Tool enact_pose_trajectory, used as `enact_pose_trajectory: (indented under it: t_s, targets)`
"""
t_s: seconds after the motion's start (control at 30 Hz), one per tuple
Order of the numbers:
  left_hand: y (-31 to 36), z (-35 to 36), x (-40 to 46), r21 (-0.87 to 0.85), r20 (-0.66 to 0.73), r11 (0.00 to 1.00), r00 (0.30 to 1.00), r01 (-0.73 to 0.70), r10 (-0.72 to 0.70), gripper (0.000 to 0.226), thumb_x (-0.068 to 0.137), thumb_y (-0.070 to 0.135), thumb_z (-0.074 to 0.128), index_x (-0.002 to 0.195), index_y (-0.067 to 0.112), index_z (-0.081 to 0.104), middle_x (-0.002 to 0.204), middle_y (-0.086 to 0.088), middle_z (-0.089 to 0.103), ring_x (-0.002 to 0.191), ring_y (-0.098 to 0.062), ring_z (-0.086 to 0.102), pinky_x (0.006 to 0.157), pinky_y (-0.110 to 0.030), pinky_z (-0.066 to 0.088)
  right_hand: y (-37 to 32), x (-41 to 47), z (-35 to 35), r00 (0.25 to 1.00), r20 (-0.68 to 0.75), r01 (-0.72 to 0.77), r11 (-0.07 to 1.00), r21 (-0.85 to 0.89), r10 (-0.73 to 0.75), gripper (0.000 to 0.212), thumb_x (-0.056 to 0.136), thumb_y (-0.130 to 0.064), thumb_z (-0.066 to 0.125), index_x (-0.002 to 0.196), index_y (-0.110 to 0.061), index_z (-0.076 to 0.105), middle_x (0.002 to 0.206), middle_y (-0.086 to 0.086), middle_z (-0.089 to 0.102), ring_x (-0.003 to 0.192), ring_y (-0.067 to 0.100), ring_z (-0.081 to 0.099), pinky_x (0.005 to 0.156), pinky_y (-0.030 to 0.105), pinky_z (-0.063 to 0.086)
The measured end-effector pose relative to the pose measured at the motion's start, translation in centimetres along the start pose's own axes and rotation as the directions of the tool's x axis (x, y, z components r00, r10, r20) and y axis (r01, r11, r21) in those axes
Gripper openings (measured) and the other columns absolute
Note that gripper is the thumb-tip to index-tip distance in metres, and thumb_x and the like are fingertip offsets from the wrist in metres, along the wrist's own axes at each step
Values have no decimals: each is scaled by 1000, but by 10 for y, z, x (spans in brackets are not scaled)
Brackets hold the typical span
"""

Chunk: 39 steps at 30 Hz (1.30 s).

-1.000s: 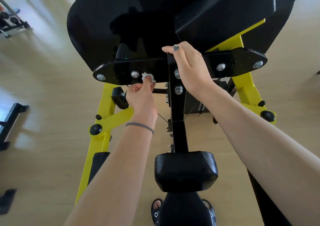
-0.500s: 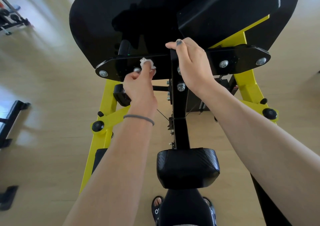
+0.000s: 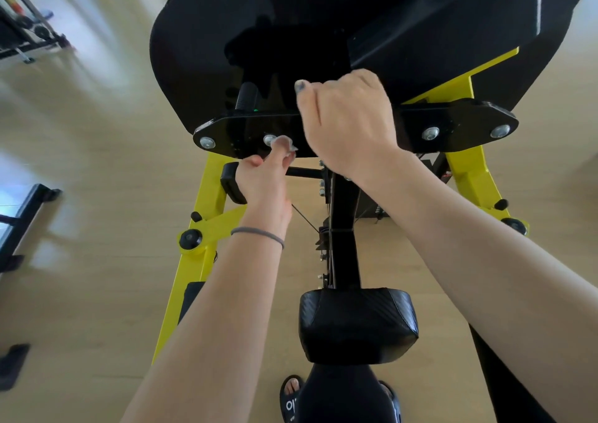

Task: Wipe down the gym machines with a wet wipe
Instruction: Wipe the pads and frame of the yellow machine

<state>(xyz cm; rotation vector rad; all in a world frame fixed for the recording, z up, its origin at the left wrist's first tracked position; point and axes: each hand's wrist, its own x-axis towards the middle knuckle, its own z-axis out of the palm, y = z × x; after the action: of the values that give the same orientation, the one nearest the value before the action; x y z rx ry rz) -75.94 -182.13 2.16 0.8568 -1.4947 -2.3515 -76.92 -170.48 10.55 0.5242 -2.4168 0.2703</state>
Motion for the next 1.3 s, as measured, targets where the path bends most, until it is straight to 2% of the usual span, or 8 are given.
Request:
enact_pose_trajectory:
  t_s: [0.1, 0.17, 0.3, 0.47, 0.63, 0.83, 1.03, 1.3]
  targets:
    - [-5, -13, 7, 63, -50, 997, 998, -46, 50, 52, 76, 10, 83, 70, 19, 32, 78, -8, 65, 85, -24, 76, 100, -47, 53, -8, 3, 7, 988, 108, 119, 989, -86, -109, 16, 99, -24, 60, 99, -11, 71, 61, 2, 42, 51, 24, 40, 55, 36, 45]
    - [2, -23, 10, 64, -40, 995, 996, -74, 76, 48, 77, 12, 83, 75, 19, 36, 86, -12, 71, 90, -25, 76, 98, -43, 55, -10, 0, 12, 986, 120, 133, 980, -151, -115, 13, 94, -24, 69, 93, -12, 73, 58, 0, 33, 45, 21, 32, 46, 31, 42]
    - [32, -24, 15, 142, 9, 970, 980, -196, 197, 40, 82, 20, 80, 83, 18, 40, 93, -8, 73, 88, -16, 76, 86, -33, 53, -11, -1, 25, 994, 95, 76, 987, -145, -63, 49, 111, -31, 30, 69, -16, 50, 49, -4, 37, 42, 20, 42, 53, 36, 44]
    - [24, -21, 14, 212, -32, 951, 971, -224, 235, 39, 83, 20, 79, 80, 18, 40, 72, 6, 65, 81, -13, 76, 70, -21, 52, -14, -1, 29, 998, 47, 46, 980, -195, -38, 50, 110, -30, 27, 66, -16, 45, 49, -4, 37, 42, 20, 37, 52, 35, 30]
    - [12, -44, 24, 46, -163, 992, 978, -121, 127, 22, 85, 17, 77, 94, 9, 59, 93, -8, 77, 86, -14, 76, 77, -23, 51, -11, -2, 31, 997, -22, 68, 982, -175, -73, 46, 110, -27, 31, 66, -16, 40, 52, -2, 39, 44, 21, 37, 52, 34, 28]
    - [27, -37, 16, 113, -126, 961, 956, -251, 264, 16, 87, 24, 75, 86, 16, 60, 88, 1, 76, 90, -13, 74, 70, -14, 41, -11, -2, 35, 998, 11, 57, 977, -204, -55, 49, 109, -29, 21, 67, -16, 43, 56, 0, 44, 49, 23, 40, 56, 36, 27]
    - [19, -46, 24, -85, -186, 996, 982, 7, -23, 18, 88, 17, 76, 97, 17, 61, 97, -2, 74, 90, -9, 73, 81, -23, 51, -11, -3, 38, 999, 10, 46, 979, -196, -45, 56, 110, -28, 19, 70, -14, 55, 58, 0, 46, 51, 22, 41, 57, 37, 28]
    - [39, -25, 16, 118, -78, 960, 961, -255, 265, 22, 87, 23, 75, 97, 5, 69, 81, 1, 66, 74, -4, 64, 73, -17, 50, -12, -3, 39, 999, -44, 3, 989, -150, -9, 59, 109, -28, 24, 65, -13, 59, 53, -1, 51, 47, 23, 46, 54, 35, 34]
